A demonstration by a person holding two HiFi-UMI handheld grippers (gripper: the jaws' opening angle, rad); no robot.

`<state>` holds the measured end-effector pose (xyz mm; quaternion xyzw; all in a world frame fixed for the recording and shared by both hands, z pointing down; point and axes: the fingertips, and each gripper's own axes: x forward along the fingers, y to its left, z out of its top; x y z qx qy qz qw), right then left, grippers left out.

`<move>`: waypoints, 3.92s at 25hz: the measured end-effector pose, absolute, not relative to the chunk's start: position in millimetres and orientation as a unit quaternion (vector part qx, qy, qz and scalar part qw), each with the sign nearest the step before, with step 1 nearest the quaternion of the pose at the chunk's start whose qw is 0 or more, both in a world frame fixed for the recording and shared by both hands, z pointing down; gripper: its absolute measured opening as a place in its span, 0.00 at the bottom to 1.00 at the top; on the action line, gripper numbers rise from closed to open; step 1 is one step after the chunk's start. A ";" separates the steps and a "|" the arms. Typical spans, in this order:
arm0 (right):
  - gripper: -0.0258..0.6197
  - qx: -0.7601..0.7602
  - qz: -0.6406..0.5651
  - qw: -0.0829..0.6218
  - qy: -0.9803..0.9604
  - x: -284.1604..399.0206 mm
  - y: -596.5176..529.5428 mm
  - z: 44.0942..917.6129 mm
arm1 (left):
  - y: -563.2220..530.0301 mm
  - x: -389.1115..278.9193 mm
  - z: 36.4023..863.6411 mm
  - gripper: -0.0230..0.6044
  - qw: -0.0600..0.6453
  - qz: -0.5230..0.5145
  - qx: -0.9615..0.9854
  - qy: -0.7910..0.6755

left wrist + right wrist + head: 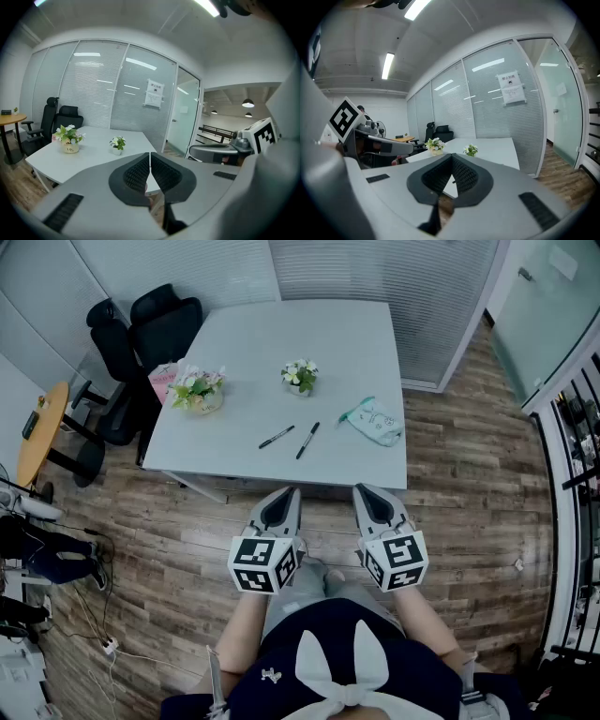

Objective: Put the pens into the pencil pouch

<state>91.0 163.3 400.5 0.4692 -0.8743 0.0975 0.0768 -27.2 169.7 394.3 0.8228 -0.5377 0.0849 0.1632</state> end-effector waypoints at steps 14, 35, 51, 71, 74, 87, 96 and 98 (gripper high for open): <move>0.04 0.480 0.100 0.076 -0.868 90.3 153.4 400.6 | 159.4 -23.1 391.5 0.08 0.151 0.094 0.833 -0.523; 0.35 0.486 0.119 0.103 -0.860 80.9 54.6 412.0 | 56.9 -30.3 401.9 0.38 0.153 0.115 0.846 -0.498; 0.37 0.502 0.205 0.131 -0.830 102.1 -17.3 446.0 | -12.2 -72.5 426.7 0.38 0.174 0.139 0.828 -0.515; 0.37 0.542 0.254 0.179 -0.781 99.1 -101.3 508.9 | -67.8 -107.3 450.5 0.38 0.193 0.145 0.838 -0.490; 0.37 0.546 0.271 0.187 -0.770 103.9 -106.2 523.6 | -72.1 -110.8 456.0 0.38 0.199 0.144 0.836 -0.490; 0.37 0.567 0.312 0.208 -0.734 119.5 -154.8 568.1 | -91.1 -112.7 470.8 0.38 0.221 0.153 0.830 -0.489; 0.37 0.584 0.349 0.259 -0.686 136.0 -187.1 624.0 | -110.8 -110.7 490.4 0.38 0.242 0.166 0.822 -0.488; 0.37 0.590 0.358 0.270 -0.671 140.8 -190.5 636.5 | -113.7 -109.1 497.0 0.38 0.248 0.170 0.820 -0.487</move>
